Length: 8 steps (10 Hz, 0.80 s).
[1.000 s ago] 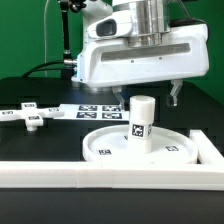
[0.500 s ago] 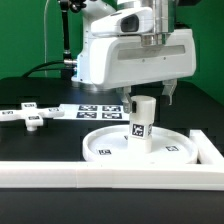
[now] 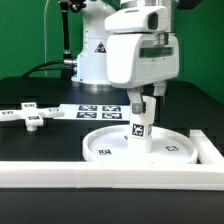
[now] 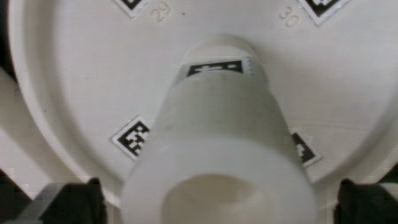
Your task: Assemble round table
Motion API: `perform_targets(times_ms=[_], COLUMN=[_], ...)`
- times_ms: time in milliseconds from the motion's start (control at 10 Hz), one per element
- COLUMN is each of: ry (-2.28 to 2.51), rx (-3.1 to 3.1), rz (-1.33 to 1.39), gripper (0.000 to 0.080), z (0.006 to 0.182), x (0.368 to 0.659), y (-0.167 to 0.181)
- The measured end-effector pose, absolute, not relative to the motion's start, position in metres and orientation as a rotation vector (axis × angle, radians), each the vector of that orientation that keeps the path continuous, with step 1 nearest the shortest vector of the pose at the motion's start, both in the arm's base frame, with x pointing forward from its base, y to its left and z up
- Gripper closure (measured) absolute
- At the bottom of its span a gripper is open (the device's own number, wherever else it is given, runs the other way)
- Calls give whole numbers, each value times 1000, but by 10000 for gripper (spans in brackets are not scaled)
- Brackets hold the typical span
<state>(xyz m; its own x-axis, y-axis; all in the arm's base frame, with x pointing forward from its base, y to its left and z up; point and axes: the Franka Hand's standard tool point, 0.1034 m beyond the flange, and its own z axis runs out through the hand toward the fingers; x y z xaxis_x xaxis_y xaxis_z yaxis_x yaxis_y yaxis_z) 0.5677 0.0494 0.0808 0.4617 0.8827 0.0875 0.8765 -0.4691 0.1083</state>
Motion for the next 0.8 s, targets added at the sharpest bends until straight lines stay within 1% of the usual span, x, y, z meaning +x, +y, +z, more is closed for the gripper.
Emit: perform_targets(times_ms=[200, 600, 800], ry=[1799, 2053, 2228], rx=[2470, 2230, 2004], rz=[171, 138, 118], gripper=[150, 150, 150], z=[80, 79, 80], x=[567, 568, 570], y=[50, 43, 43])
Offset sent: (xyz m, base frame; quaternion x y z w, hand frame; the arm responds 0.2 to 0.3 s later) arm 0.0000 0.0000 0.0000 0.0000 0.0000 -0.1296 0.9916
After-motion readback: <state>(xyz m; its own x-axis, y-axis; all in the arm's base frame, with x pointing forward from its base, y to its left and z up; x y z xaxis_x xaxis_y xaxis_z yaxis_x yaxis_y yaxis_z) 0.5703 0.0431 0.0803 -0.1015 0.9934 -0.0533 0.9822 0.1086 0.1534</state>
